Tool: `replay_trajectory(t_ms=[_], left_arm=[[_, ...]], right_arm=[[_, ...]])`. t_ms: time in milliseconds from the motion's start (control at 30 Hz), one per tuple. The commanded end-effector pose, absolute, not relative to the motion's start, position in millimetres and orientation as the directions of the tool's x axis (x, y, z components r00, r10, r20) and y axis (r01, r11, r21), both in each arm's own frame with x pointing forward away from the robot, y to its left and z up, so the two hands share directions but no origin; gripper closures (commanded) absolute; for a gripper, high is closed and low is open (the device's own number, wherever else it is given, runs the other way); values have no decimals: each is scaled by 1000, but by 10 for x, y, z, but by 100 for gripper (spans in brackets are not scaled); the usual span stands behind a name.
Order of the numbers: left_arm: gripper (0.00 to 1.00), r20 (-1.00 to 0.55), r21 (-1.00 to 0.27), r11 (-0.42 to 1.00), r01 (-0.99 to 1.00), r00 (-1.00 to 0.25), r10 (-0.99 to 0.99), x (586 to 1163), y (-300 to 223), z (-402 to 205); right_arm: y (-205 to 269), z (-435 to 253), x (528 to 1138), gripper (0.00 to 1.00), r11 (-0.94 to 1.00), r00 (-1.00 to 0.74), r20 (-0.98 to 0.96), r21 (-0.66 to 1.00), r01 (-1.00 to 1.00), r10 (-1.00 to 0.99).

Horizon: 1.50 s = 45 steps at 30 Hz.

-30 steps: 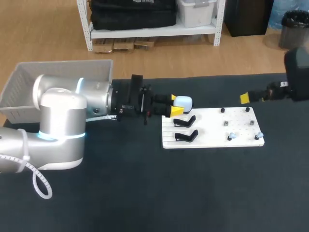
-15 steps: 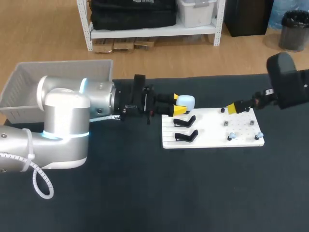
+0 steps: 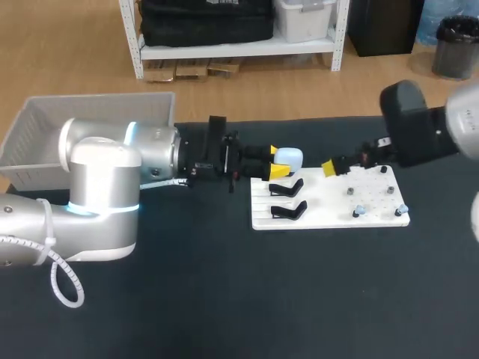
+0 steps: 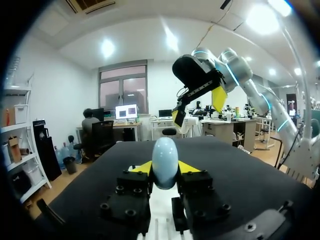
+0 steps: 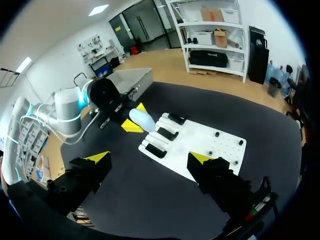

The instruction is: Pick up each earbud case from the left stands, insert the matching earbuds, close the lid, and place the case in the box.

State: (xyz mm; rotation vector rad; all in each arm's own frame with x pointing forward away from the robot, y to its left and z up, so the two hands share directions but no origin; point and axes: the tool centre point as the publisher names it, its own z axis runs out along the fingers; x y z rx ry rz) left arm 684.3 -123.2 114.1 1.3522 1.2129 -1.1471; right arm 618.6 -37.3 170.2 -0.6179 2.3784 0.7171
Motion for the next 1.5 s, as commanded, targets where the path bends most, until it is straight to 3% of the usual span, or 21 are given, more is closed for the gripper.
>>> replay_trajectory(t_ms=[33, 400, 1500], left_arm=[[100, -993, 65, -53, 996, 70, 97, 6852, -1234, 1124], [100, -993, 65, -53, 996, 70, 97, 6852, -1234, 1124], [100, -993, 65, -53, 996, 70, 97, 6852, -1234, 1124]], right_arm=[[-201, 1643, 6294, 0, 744, -739, -619, 356, -566, -267], [10, 1540, 6409, 0, 725, -748, -596, 373, -579, -291], [72, 1278, 6737, 0, 760, -773, -557, 347, -549, -303]])
